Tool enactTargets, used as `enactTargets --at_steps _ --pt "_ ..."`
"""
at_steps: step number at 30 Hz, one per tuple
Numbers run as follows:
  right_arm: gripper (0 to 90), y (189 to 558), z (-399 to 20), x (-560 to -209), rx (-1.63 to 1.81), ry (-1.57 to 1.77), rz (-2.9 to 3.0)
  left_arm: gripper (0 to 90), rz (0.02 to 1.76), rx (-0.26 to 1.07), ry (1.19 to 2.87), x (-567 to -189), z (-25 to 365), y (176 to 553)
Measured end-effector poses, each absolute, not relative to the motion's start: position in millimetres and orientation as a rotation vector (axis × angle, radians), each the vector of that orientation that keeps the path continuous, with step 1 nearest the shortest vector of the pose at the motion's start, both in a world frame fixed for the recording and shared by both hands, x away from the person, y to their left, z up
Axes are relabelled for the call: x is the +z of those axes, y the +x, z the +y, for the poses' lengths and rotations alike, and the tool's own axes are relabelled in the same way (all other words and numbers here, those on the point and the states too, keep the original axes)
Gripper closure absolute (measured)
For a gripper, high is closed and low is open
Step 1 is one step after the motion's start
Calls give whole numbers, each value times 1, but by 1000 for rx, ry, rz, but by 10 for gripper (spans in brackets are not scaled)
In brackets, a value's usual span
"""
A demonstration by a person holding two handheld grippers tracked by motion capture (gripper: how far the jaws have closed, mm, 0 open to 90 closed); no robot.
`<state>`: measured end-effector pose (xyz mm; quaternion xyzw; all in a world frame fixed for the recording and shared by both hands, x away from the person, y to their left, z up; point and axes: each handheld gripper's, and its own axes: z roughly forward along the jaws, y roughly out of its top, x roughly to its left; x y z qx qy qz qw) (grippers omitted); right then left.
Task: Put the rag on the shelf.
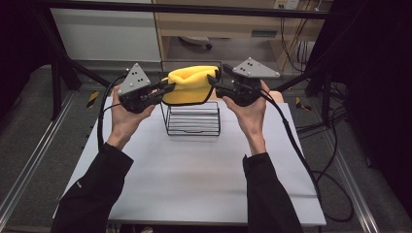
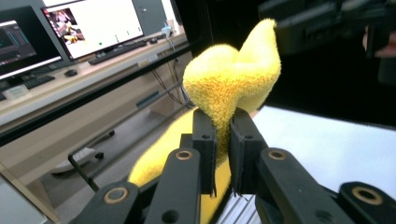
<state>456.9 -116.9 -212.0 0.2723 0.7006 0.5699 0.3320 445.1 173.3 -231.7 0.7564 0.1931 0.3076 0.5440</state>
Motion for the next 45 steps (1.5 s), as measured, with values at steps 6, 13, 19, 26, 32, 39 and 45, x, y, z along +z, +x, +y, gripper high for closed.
enactTargets --at_steps 6,13,19,26,32,39,45 --pt "623 462 -108 -216 1470 716 1931 815 472 692 1827 -247 174 448" --pt "826 459 -105 -237 1450 735 2000 779 526 674 1845 -256 172 448" --pt "828 457 -103 -246 1420 733 2001 544 581 610 1824 -236 170 442" --pt "826 456 -99 -252 1376 720 2009 489 644 581 1808 -213 158 438" --pt "798 454 -103 -252 1390 732 2010 782 713 574 1917 -225 150 440" --pt "627 449 -115 -244 1482 780 1981 838 718 586 1937 -244 162 438" --pt "512 449 -122 -234 1524 811 1895 838 721 606 1943 -251 173 438"
